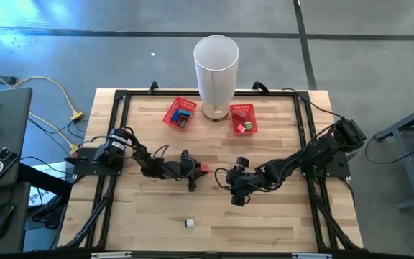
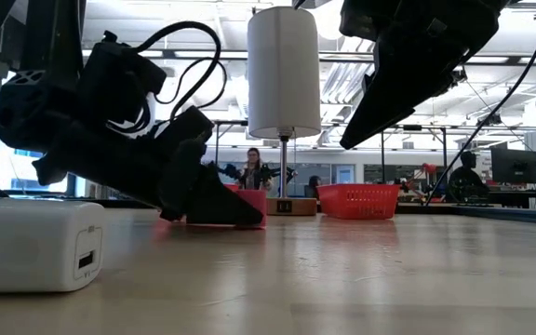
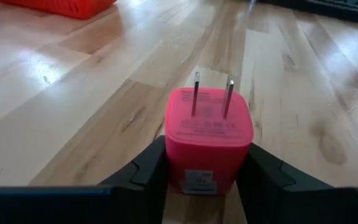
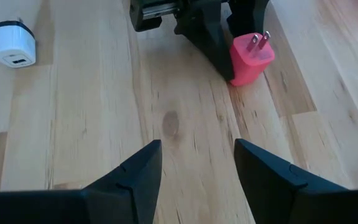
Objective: Sort adapters and digital timers
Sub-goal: Put the pink charger adapter into the right red bin
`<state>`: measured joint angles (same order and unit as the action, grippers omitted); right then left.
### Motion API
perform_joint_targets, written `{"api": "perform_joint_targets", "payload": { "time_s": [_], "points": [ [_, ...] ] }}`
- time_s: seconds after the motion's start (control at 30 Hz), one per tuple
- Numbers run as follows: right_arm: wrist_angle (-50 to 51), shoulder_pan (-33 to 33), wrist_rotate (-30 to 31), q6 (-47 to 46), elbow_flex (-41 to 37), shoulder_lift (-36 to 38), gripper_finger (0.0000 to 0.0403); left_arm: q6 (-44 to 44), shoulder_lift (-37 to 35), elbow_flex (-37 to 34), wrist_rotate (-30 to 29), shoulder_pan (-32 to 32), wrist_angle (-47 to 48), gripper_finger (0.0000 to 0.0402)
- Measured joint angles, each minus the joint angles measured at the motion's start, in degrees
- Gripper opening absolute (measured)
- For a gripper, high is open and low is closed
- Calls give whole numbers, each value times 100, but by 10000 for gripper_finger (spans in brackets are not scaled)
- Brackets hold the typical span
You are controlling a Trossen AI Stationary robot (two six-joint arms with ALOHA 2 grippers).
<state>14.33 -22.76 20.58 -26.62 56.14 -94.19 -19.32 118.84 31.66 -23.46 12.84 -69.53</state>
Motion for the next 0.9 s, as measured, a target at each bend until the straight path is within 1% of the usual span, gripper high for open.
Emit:
{"api": "perform_joint_targets", "payload": {
  "time_s": [0.13, 0.2, 0.27, 0.37, 0.47, 0.53, 0.57, 0.63, 0.73, 0.8, 0.9],
  "points": [
    [0, 0, 2, -21, 0, 0, 189, -399, -90, 8, 528, 0, -73, 137],
    [-2, 0, 11, -127, 0, 0, 189, -703, -200, 9, 910, -2, -70, 137],
    [-28, 0, 41, -223, -2, 0, 189, -1068, -352, 9, 1416, -19, -33, 137],
    [-194, 0, 42, -179, -6, 0, 189, -1847, -570, 4, 2487, -144, -5, 137],
    [-502, -47, 33, 180, -7, 0, 189, -2744, -704, 4, 3701, -354, -16, 137],
    [-773, -86, -1, 490, -7, 0, 189, -3120, -725, 4, 4445, -481, -59, 137],
    [-920, -102, -47, 659, -7, 0, 189, -3190, -725, 4, 4702, -523, -81, 137],
    [-1263, -139, -293, 1103, -7, 0, 189, -3213, -725, 4, 5059, -526, -84, 137],
    [-1776, -162, -643, 1732, -7, 0, 189, -3337, -724, 18, 5443, -485, -104, 137],
    [-2064, -164, -723, 2085, -7, 0, 189, -3438, -714, 77, 5567, -463, -99, 137],
    [-2364, -113, -734, 2558, -7, 0, 189, -3495, -714, 178, 5571, -466, -108, 137]
  ]
}}
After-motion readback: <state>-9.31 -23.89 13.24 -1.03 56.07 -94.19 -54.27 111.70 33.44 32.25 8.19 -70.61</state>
